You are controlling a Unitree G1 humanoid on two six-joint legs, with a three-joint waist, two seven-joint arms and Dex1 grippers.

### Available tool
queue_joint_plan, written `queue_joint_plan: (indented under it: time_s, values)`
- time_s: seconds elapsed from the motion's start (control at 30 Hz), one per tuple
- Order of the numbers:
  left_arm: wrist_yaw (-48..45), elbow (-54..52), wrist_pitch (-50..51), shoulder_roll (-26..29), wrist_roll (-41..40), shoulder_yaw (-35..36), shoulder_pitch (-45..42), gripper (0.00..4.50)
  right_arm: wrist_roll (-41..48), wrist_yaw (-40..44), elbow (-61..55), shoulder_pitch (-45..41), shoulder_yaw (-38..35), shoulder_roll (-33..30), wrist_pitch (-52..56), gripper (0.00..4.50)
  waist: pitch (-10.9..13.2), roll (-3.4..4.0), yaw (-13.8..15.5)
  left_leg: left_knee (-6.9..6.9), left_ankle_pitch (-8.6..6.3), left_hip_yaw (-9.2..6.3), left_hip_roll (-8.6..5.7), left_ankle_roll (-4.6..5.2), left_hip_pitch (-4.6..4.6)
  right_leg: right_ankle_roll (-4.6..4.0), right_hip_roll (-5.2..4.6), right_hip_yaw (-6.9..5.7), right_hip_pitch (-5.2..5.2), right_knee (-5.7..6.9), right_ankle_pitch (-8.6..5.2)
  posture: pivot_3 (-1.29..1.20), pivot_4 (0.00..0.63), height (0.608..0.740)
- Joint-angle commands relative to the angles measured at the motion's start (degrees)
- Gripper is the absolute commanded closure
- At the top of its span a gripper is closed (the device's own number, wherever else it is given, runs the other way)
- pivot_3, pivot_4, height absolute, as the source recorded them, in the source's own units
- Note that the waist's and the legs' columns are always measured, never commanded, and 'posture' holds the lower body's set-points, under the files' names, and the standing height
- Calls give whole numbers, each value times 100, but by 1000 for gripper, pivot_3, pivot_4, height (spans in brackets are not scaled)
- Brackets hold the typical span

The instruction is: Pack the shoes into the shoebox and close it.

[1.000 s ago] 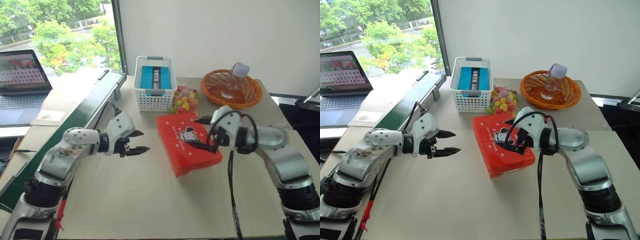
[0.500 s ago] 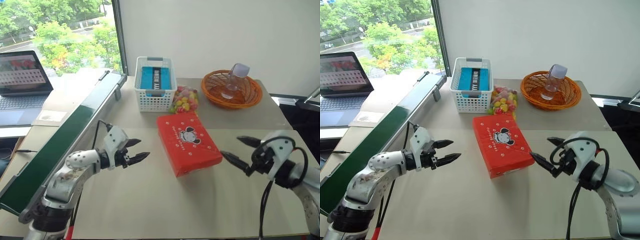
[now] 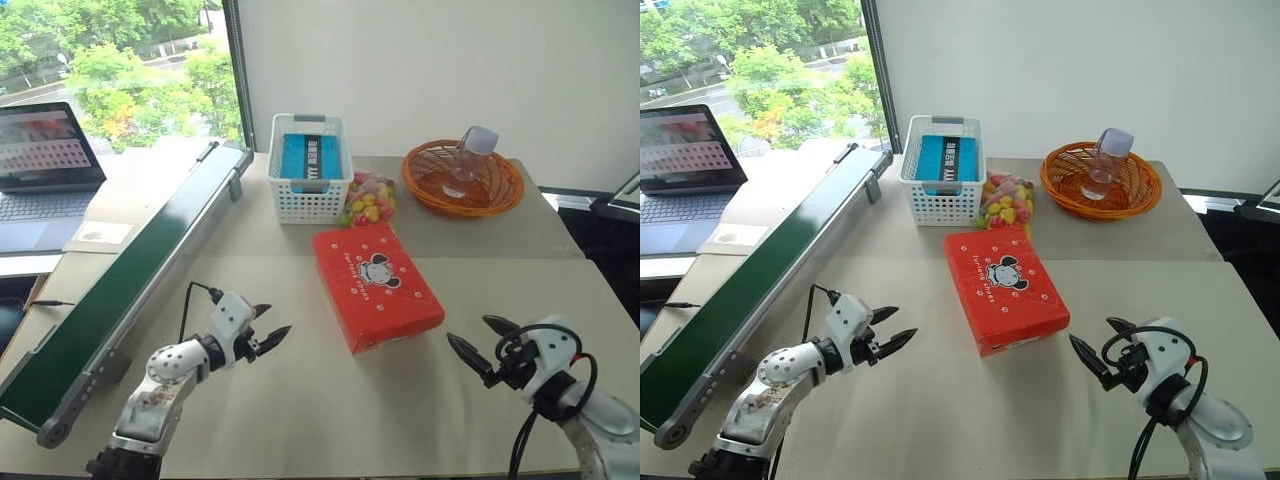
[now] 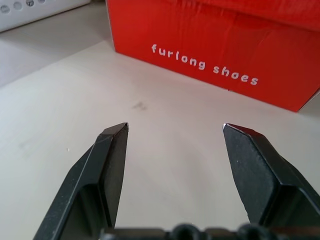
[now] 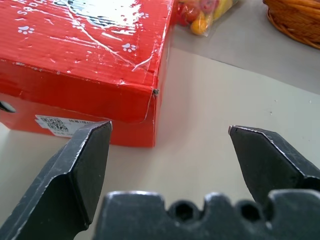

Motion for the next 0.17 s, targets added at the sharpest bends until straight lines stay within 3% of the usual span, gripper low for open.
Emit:
queue_joint_plan:
  time_s: [0.03, 0.17]
  values:
    - [243, 408, -634, -72, 291, 63, 218, 1288, -201, -245, 119, 23, 155, 181, -474, 106, -1, 2, 2, 0, 0, 0, 0, 0, 1, 4, 0, 0, 0, -2, -2, 0, 150, 740]
    - [390, 647, -1071, -139, 462, 73, 294, 1288, -268, -399, 183, 18, 250, 296, -637, 106, 0, 5, 0, -2, -1, 0, 2, -1, 0, 6, -2, 0, -5, -1, -4, 0, 150, 740]
